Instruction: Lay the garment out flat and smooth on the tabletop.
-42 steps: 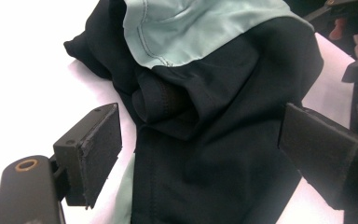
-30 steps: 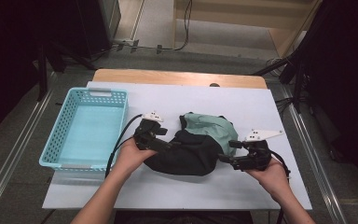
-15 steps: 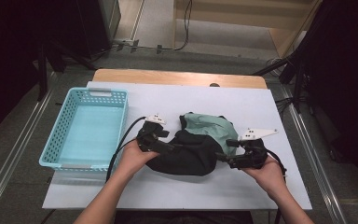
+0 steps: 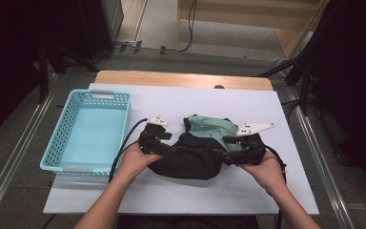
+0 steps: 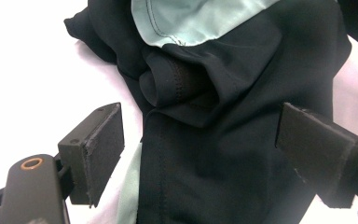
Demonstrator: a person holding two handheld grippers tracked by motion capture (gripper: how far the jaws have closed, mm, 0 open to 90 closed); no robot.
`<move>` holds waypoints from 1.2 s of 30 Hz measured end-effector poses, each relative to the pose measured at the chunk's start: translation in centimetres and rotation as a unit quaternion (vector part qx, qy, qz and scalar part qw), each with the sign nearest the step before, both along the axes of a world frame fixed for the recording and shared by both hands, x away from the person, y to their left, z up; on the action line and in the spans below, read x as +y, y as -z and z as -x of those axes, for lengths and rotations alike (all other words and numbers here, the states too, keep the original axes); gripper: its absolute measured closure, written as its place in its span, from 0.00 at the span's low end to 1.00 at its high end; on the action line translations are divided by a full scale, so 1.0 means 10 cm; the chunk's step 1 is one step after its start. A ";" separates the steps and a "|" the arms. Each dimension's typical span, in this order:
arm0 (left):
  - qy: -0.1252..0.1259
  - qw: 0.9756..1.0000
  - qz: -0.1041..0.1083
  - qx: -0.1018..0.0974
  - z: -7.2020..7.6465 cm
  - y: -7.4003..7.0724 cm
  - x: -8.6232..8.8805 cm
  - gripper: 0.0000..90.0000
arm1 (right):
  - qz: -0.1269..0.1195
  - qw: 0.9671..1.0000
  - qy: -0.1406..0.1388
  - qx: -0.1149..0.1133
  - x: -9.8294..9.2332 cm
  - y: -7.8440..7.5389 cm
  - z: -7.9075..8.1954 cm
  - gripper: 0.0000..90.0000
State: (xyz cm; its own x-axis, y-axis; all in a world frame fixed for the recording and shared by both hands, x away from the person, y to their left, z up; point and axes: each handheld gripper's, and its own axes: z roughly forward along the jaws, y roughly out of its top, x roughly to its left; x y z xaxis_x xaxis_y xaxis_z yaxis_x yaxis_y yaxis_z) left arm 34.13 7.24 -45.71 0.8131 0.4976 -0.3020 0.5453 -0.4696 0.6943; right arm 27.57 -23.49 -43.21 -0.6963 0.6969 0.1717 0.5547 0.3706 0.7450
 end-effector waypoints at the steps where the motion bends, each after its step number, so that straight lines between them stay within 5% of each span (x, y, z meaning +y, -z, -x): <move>1: 0.000 1.000 -0.001 -0.001 0.00 -0.01 0.00 0.18 | -0.001 1.000 -0.001 0.001 0.01 -0.01 -0.01 0.34; 11: -0.001 1.000 0.013 0.010 0.00 -0.04 0.03 0.18 | -0.002 1.000 -0.001 0.012 0.10 -0.07 -0.21 0.37; 20: -0.004 1.000 0.012 0.009 0.01 -0.04 0.07 0.18 | 0.019 0.999 0.005 0.043 0.15 0.13 -0.38 0.43; 26: -0.005 1.000 0.012 0.009 0.02 -0.04 0.08 0.19 | 0.027 0.998 0.019 0.056 0.07 0.28 -0.43 0.65; 29: -0.005 1.000 0.008 0.007 0.03 -0.03 0.08 0.20 | 0.011 0.997 0.014 0.072 -0.01 0.29 -0.46 0.85; 36: -0.007 1.000 0.013 0.004 0.03 -0.06 0.11 0.20 | 0.011 0.998 -0.007 0.064 -0.04 0.15 -0.37 0.92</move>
